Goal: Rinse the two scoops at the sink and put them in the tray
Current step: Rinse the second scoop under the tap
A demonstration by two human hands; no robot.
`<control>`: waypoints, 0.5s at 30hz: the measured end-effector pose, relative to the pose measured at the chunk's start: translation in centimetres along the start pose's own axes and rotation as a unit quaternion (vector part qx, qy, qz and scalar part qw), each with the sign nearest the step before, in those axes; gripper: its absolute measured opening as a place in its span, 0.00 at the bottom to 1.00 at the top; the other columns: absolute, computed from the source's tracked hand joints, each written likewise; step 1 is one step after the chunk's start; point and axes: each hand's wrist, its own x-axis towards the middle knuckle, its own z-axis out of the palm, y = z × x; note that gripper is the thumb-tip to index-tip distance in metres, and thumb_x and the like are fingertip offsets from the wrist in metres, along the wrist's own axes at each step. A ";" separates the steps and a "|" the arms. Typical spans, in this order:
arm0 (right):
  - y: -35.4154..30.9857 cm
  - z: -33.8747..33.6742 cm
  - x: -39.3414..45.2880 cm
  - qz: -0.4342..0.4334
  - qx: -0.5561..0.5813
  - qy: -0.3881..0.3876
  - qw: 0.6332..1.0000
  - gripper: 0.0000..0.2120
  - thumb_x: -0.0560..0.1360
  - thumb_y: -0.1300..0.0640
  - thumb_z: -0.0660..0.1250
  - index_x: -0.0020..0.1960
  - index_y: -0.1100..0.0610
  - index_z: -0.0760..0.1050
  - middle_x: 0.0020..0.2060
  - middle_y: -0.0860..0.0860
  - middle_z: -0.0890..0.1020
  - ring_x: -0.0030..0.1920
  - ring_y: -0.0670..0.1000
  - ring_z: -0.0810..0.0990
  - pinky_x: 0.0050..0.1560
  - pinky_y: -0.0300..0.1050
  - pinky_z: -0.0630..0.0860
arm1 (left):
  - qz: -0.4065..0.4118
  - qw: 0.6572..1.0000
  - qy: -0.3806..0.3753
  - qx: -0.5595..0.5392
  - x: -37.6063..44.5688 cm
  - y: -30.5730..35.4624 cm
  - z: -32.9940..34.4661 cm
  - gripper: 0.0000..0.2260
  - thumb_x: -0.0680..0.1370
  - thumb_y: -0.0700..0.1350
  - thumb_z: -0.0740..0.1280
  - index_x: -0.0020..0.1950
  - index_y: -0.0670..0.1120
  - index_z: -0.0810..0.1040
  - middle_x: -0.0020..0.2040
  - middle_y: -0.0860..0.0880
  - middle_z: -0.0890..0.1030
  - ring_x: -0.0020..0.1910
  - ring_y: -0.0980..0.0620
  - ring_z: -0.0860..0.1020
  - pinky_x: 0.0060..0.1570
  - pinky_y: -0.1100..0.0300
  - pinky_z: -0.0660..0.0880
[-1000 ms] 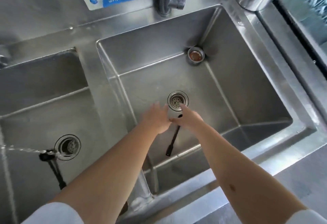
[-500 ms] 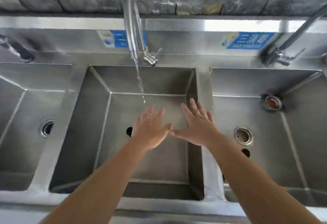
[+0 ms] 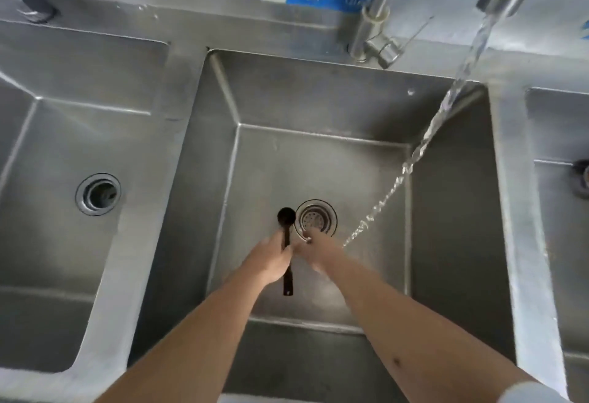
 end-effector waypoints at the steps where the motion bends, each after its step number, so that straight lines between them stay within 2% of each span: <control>1: 0.2 1.1 0.8 0.009 0.031 -0.007 0.999 0.24 0.77 0.49 0.65 0.70 0.57 0.70 0.64 0.57 0.78 0.60 0.56 0.78 0.54 0.45 0.74 | -0.010 1.000 -0.006 -0.010 0.8 -0.5 0.3 0.19 0.81 0.54 0.56 0.70 0.50 0.67 0.66 0.42 0.75 0.63 0.40 0.75 0.55 0.53 0.70; 3: 0.5 2.9 2.3 0.021 0.064 -0.003 0.998 0.22 0.78 0.53 0.65 0.69 0.60 0.71 0.64 0.59 0.78 0.62 0.57 0.77 0.61 0.47 0.73 | -0.039 0.999 -0.013 -0.021 2.5 -1.2 0.8 0.20 0.81 0.52 0.57 0.71 0.48 0.67 0.69 0.41 0.73 0.66 0.40 0.73 0.59 0.52 0.69; 5: 0.6 3.8 3.3 0.015 0.058 0.021 0.998 0.19 0.78 0.55 0.64 0.67 0.62 0.73 0.64 0.59 0.79 0.64 0.57 0.77 0.62 0.47 0.71 | -0.062 0.997 -0.016 -0.048 4.0 -1.6 1.2 0.20 0.80 0.48 0.59 0.72 0.46 0.68 0.69 0.41 0.74 0.67 0.41 0.72 0.61 0.53 0.68; 10: 0.1 4.6 5.5 -0.012 0.008 0.071 0.997 0.11 0.77 0.57 0.64 0.56 0.59 0.80 0.53 0.57 0.84 0.57 0.58 0.80 0.51 0.45 0.71 | -0.071 0.982 0.018 -0.172 6.7 -2.0 1.8 0.15 0.79 0.41 0.60 0.65 0.46 0.77 0.62 0.44 0.80 0.60 0.44 0.78 0.55 0.60 0.70; 13: -0.1 4.0 5.5 -0.006 0.002 0.090 0.996 0.10 0.77 0.55 0.65 0.54 0.58 0.81 0.51 0.55 0.84 0.54 0.56 0.80 0.50 0.45 0.72 | -0.068 0.978 0.037 -0.192 7.0 -1.8 1.7 0.09 0.79 0.44 0.62 0.56 0.49 0.80 0.55 0.45 0.82 0.54 0.45 0.79 0.52 0.60 0.73; 15: -0.2 2.9 4.6 -0.014 0.024 0.088 0.996 0.09 0.77 0.56 0.65 0.53 0.58 0.81 0.48 0.54 0.84 0.49 0.54 0.80 0.48 0.44 0.71 | -0.064 0.970 0.040 -0.233 6.8 -1.3 1.6 0.05 0.78 0.45 0.64 0.48 0.52 0.79 0.49 0.46 0.83 0.50 0.44 0.82 0.52 0.53 0.79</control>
